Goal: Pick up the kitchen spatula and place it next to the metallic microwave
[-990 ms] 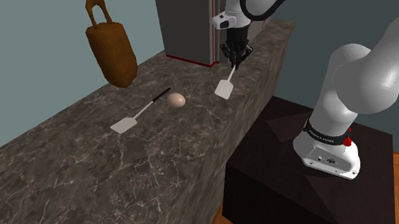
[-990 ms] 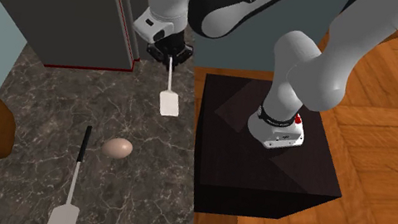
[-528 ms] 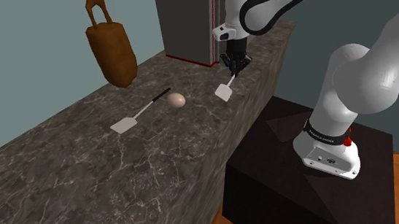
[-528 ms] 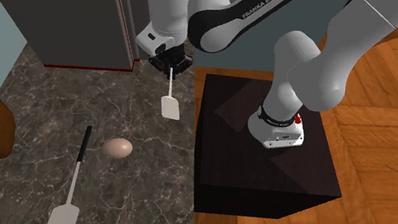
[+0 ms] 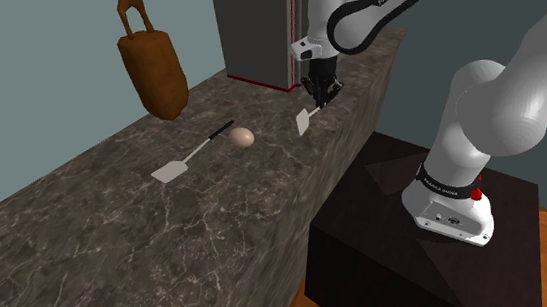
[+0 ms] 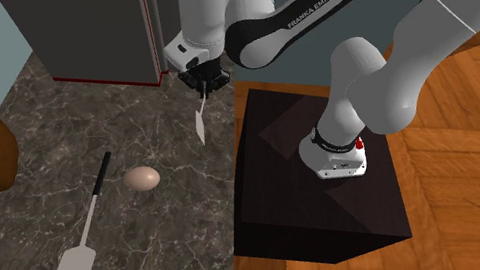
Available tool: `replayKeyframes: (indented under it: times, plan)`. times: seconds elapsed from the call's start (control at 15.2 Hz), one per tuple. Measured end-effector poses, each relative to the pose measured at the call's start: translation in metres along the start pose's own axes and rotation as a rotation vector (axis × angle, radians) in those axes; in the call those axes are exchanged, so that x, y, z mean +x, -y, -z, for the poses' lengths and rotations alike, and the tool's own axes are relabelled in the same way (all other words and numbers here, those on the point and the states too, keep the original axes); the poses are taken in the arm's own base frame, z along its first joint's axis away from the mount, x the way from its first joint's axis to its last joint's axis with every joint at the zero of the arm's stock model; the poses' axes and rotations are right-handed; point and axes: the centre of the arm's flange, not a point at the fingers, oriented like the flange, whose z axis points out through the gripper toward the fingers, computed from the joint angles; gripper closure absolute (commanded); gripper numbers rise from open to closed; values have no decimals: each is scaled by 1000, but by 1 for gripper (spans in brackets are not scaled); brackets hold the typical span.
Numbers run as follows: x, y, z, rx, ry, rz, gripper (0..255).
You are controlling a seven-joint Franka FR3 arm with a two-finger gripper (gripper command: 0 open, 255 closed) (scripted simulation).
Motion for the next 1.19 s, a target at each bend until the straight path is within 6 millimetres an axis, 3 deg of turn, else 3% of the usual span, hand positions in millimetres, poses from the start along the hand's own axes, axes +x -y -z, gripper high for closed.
replayKeyframes:
  times: [0.07,0.46,0.79,1.19]
  plan:
    - [0,0,0,0,0,0,0]
    - [0,3,-4,11,0,1,0]
    - [1,0,40,10,0,2,0]
    - [0,2,46,11,0,1,0]
